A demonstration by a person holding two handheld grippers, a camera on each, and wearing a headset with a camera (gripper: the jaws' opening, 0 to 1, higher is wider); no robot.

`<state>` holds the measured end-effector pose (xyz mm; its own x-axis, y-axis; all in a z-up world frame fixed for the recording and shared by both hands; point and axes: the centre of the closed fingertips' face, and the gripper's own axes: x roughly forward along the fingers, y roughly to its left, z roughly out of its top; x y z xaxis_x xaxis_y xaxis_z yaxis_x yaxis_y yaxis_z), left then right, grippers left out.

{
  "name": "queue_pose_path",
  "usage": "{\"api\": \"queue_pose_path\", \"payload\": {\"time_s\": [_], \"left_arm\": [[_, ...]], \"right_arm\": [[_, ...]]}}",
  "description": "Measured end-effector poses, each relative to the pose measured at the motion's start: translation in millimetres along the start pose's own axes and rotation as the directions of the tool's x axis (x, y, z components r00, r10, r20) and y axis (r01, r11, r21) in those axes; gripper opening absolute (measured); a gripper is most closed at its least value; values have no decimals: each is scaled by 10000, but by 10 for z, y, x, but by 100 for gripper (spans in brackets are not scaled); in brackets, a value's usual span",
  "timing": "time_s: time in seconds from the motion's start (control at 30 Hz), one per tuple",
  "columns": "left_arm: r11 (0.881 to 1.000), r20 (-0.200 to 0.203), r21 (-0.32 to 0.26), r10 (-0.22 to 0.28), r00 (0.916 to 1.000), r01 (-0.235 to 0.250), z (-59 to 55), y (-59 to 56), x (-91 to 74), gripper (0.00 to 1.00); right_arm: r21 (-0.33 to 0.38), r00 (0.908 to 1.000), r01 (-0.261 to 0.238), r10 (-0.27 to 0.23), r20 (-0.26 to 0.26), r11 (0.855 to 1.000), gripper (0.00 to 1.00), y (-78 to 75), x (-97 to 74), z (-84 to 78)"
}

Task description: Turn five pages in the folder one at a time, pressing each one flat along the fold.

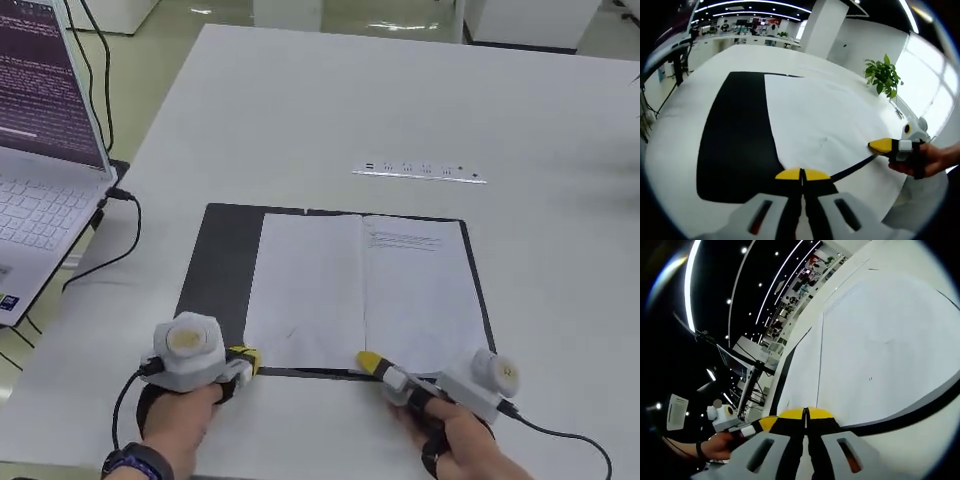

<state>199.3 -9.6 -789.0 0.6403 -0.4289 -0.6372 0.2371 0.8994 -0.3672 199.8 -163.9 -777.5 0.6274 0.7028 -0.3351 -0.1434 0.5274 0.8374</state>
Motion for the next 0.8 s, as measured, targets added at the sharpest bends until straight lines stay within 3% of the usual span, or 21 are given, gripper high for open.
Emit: {"api": "queue_pose_path", "payload": {"time_s": [0.13, 0.27, 0.37, 0.5, 0.63, 0.8], "left_arm": [[9997, -149, -153, 163, 9998, -165, 15, -28, -12, 0], [9993, 178, -294, 241, 9996, -235, 106, -98, -85, 5], [9989, 344, -451, 156, 9993, -140, 160, -174, -139, 9], [9999, 396, -13, 101, 9992, -101, 201, -300, -193, 13], [9988, 442, 474, 84, 9990, -105, 257, -404, -250, 18], [9994, 800, 353, -12, 9968, -16, 408, -487, -319, 24]], "right_arm": [[149, 10000, 23, -23, 0, 9999, 0, 19, -42, 45], [-677, 10000, -6, 10, 68, 9977, 0, 48, -100, 160], [-1183, 9996, 179, -150, 249, 9928, 7, 69, -173, 278], [-1536, 9994, 187, -142, 304, 9880, 12, 108, -249, 376], [-2440, 9994, 348, -356, 12, 9692, 19, 94, -315, 389], [-3175, 9975, 490, -629, -337, 9470, 25, 80, -411, 397]]}}
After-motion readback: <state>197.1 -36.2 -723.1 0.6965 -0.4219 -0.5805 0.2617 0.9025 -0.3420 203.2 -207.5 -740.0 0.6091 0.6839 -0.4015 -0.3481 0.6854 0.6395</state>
